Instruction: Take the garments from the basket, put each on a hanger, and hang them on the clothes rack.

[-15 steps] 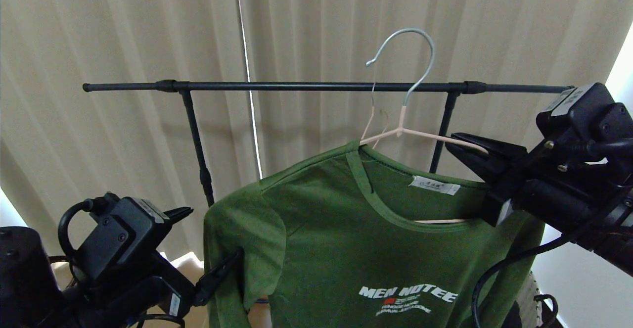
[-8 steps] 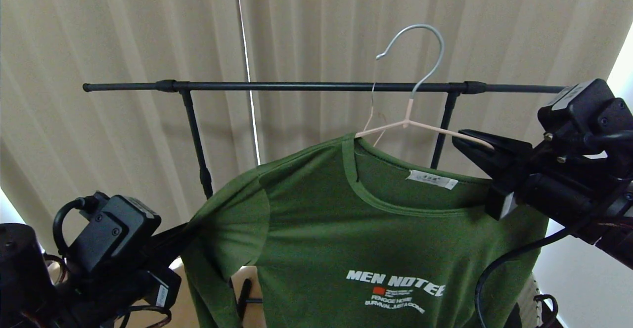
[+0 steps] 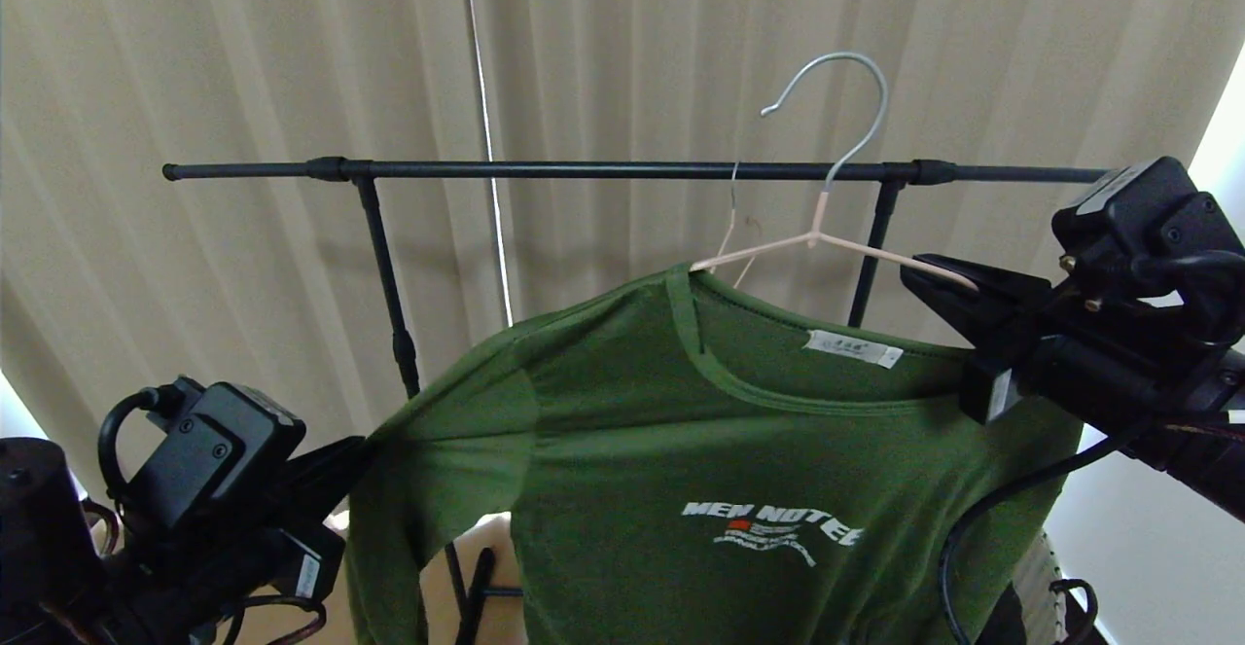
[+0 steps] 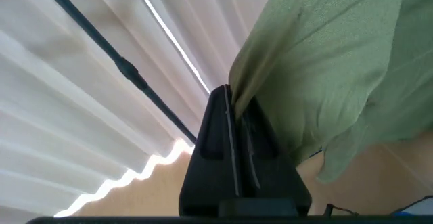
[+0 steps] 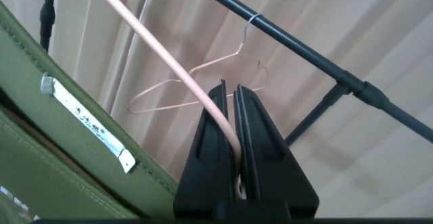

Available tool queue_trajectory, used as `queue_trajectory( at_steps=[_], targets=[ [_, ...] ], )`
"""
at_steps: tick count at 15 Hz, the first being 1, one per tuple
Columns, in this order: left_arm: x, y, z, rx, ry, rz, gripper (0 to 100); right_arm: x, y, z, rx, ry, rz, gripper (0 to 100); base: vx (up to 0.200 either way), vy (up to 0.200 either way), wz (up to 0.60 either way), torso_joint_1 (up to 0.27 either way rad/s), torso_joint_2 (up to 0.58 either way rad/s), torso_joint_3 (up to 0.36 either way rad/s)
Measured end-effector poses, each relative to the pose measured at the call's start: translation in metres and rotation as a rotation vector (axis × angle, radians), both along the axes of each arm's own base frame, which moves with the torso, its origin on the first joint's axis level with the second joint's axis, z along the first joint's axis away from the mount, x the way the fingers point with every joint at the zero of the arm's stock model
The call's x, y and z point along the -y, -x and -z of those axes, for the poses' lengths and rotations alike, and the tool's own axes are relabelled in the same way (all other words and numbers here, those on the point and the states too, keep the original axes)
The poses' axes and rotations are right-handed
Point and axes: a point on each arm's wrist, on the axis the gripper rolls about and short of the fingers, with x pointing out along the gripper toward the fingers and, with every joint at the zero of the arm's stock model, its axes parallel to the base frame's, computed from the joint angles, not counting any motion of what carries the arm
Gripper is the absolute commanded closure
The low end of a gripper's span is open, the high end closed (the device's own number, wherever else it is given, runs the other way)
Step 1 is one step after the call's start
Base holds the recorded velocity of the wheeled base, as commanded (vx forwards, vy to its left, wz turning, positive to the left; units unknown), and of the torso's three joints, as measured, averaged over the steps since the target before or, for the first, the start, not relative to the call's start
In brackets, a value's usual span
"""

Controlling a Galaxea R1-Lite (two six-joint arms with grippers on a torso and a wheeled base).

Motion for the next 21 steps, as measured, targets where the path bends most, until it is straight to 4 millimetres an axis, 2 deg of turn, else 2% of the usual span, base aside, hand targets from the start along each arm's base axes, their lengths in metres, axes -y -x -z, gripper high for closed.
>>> queue_trajectory(
  at_steps=[8, 13, 15, 21],
  targets=[
    [0.001, 0.006, -0.003, 0.011, 0.030, 0.020, 0, 0.005, -0.002, 0.006, -0.047, 0.030, 0.066, 100, 0.000, 0.000, 0.00, 0.000, 0.00, 0.000],
    [0.005, 0.015, -0.017, 0.010, 0.229, 0.031, 0, 0.018, -0.006, 0.018, -0.170, 0.112, 0.202, 100, 0.000, 0.000, 0.00, 0.000, 0.00, 0.000],
    [0.002, 0.015, -0.017, -0.015, 0.268, -0.002, 0, 0.023, -0.005, 0.022, -0.232, 0.160, 0.277, 100, 0.000, 0.000, 0.00, 0.000, 0.00, 0.000],
    [-0.012, 0.025, -0.002, -0.042, 0.237, -0.052, 0, 0.037, -0.008, 0.018, -0.234, 0.153, 0.361, 100, 0.000, 0.000, 0.00, 0.000, 0.00, 0.000]
  ],
)
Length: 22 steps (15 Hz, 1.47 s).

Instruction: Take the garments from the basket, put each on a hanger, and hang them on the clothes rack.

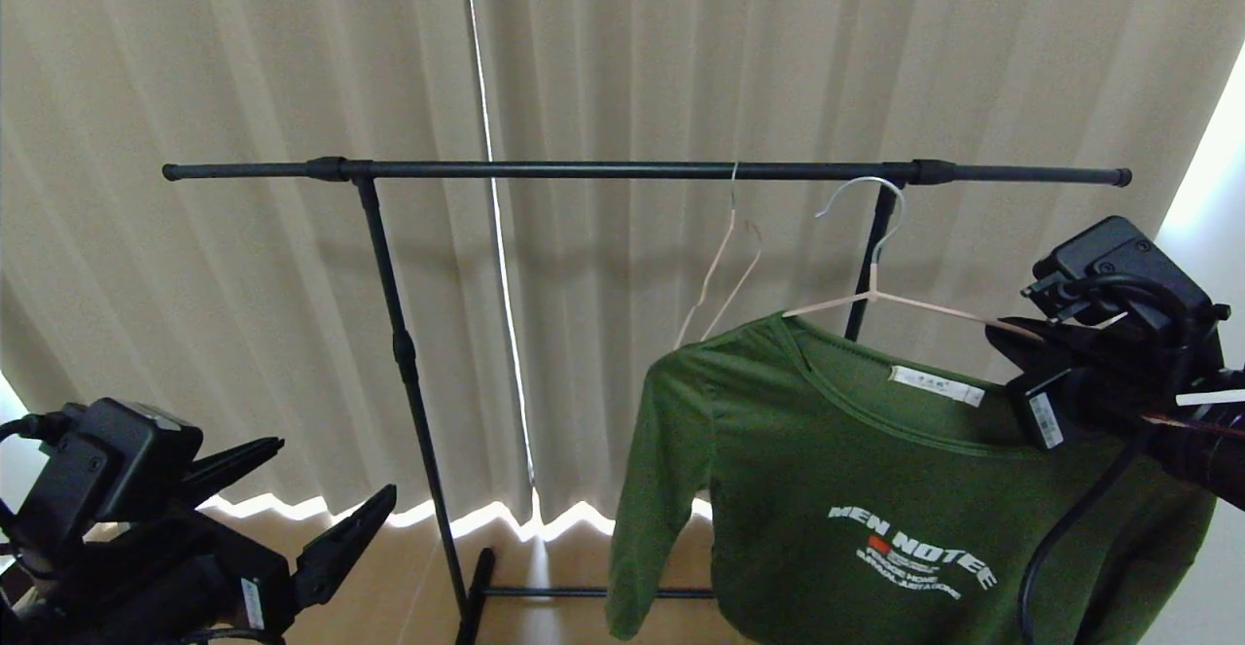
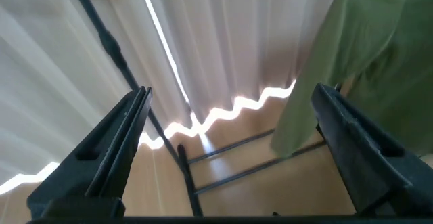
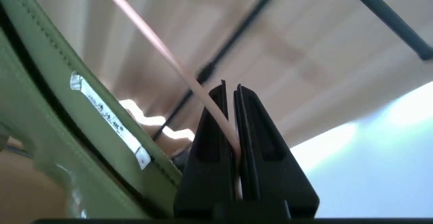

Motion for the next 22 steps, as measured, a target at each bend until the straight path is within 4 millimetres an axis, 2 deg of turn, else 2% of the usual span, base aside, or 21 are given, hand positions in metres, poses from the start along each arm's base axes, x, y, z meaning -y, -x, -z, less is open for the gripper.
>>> queue_trajectory(
  at_steps=[4, 11, 20, 22],
  targets=[
    [-0.001, 0.005, -0.004, 0.039, 0.005, 0.010, 0, 0.009, 0.000, -0.001, -0.005, 0.002, 0.038, 100, 0.000, 0.000, 0.00, 0.000, 0.00, 0.000],
    [-0.003, 0.009, -0.013, 0.086, 0.030, 0.011, 0, 0.010, -0.001, -0.001, -0.006, 0.002, 0.044, 100, 0.000, 0.000, 0.00, 0.000, 0.00, 0.000],
    [-0.003, 0.008, -0.017, 0.100, 0.042, 0.010, 0, 0.010, -0.001, 0.000, -0.006, 0.002, 0.044, 100, 0.000, 0.200, 0.00, 0.001, 0.00, 0.001],
    [-0.003, 0.008, -0.016, 0.095, 0.040, 0.011, 0, 0.010, -0.001, 0.000, -0.008, 0.003, 0.044, 100, 0.000, 0.000, 0.00, 0.000, 0.00, 0.000]
  ],
)
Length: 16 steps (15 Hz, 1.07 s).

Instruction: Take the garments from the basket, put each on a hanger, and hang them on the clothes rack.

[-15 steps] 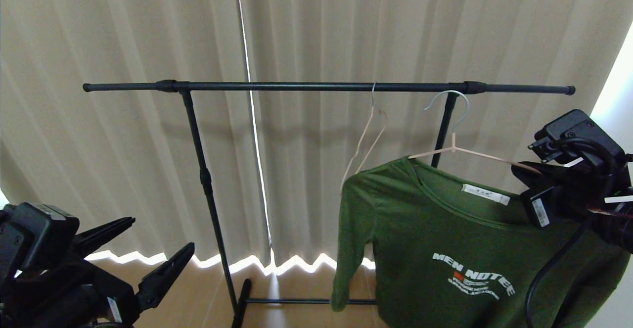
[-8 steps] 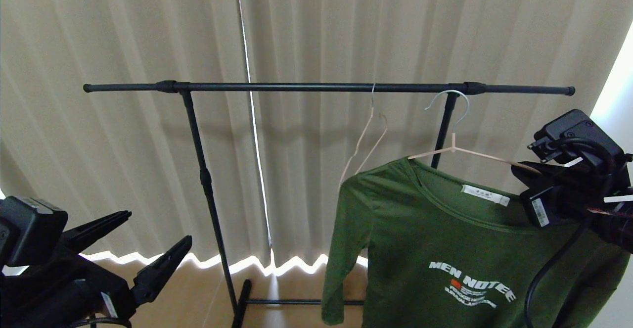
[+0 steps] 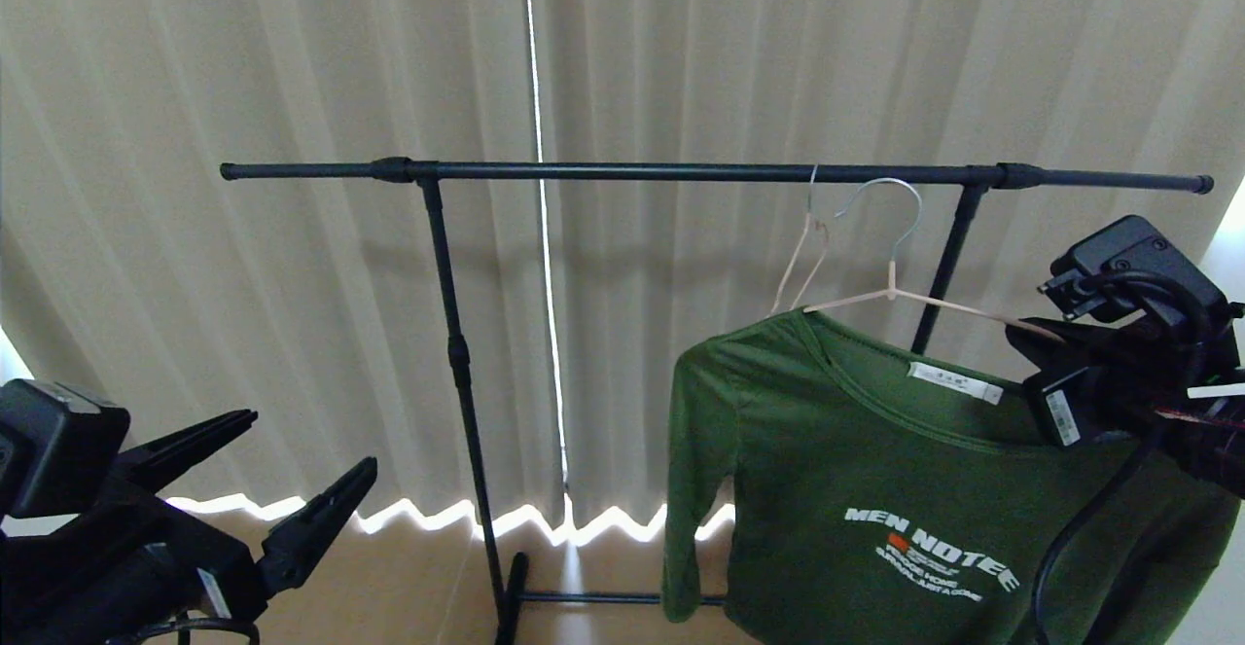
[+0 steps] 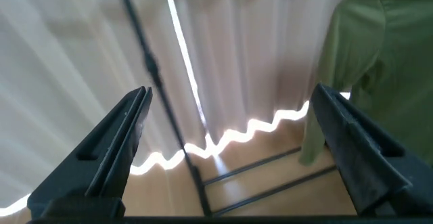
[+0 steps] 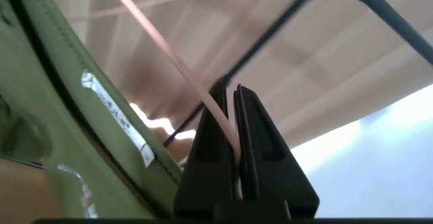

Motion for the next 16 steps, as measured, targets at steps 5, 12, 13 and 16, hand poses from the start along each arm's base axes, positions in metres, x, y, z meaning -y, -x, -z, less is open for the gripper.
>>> queue_trajectory(
  at_steps=[5, 12, 13, 16],
  targets=[
    [0.000, 0.002, 0.003, -0.010, -0.005, 0.004, 0, -0.001, -0.001, -0.001, 0.002, -0.003, -0.001, 100, 0.000, 0.000, 0.00, 0.000, 0.00, 0.000],
    [0.000, 0.000, 0.003, -0.014, -0.001, 0.017, 0, -0.015, -0.007, 0.003, -0.015, -0.145, -0.012, 100, 0.086, 0.000, 0.00, 0.000, 0.00, 0.001],
    [0.000, 0.001, 0.003, -0.012, -0.001, 0.018, 0, -0.016, -0.008, 0.003, -0.011, -0.147, -0.014, 100, 0.200, 0.000, 0.00, 0.007, 0.00, 0.002],
    [0.000, 0.001, 0.004, -0.017, -0.004, 0.017, 0, -0.017, -0.009, 0.004, -0.016, -0.145, -0.017, 100, 0.200, 0.000, 0.00, 0.012, 0.01, 0.001]
  ],
)
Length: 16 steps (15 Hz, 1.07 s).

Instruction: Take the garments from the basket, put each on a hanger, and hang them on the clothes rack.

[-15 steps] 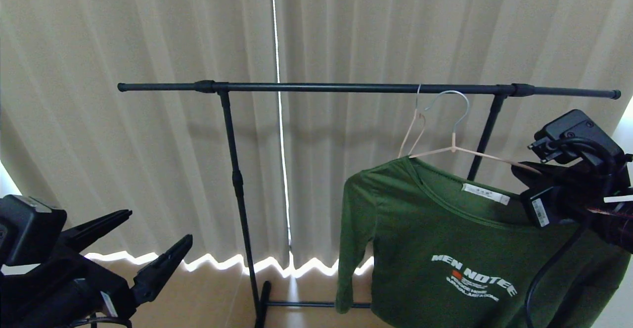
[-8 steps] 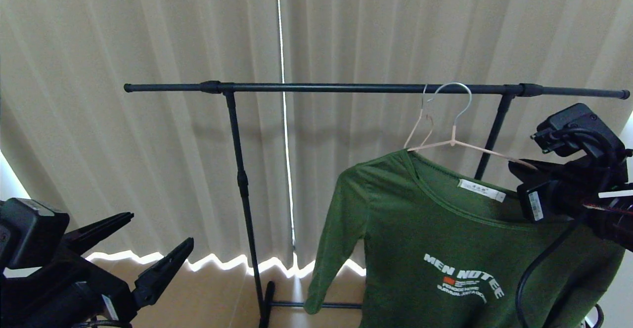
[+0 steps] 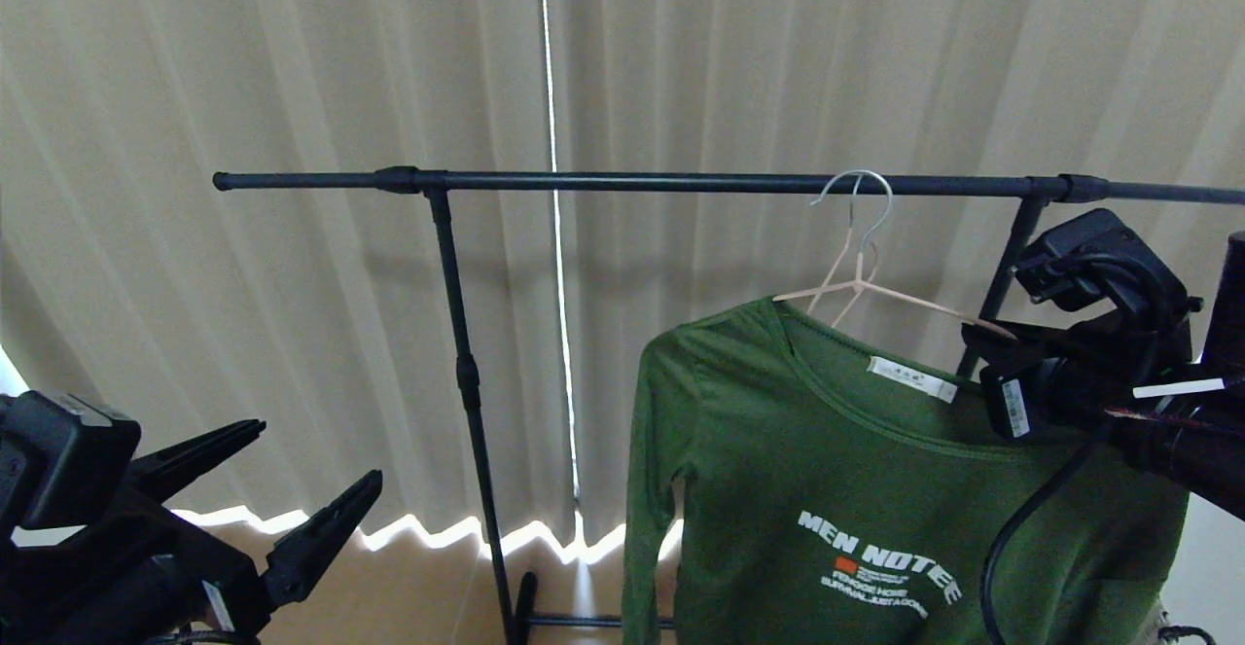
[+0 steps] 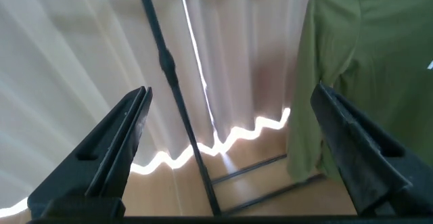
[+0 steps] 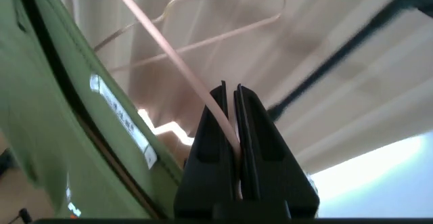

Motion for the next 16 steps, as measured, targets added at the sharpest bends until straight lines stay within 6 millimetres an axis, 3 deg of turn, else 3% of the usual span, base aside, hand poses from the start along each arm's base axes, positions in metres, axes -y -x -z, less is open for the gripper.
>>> queue_trajectory(
  at_steps=[6, 12, 16],
  targets=[
    [0.000, 0.001, 0.000, 0.004, -0.001, 0.000, 0, -0.002, -0.004, 0.000, -0.001, -0.001, 0.000, 100, 0.200, 0.000, 0.00, 0.004, 0.00, 0.002],
    [-0.001, 0.002, 0.001, 0.003, -0.006, 0.000, 0, -0.007, -0.016, -0.006, 0.020, 0.010, 0.059, 100, 0.000, 0.000, 0.00, 0.000, 0.00, 0.000],
    [-0.001, 0.002, 0.001, 0.003, -0.005, 0.001, 0, -0.024, -0.031, -0.015, 0.056, 0.038, 0.149, 100, 0.000, 0.000, 0.00, 0.000, 0.00, 0.000]
  ],
)
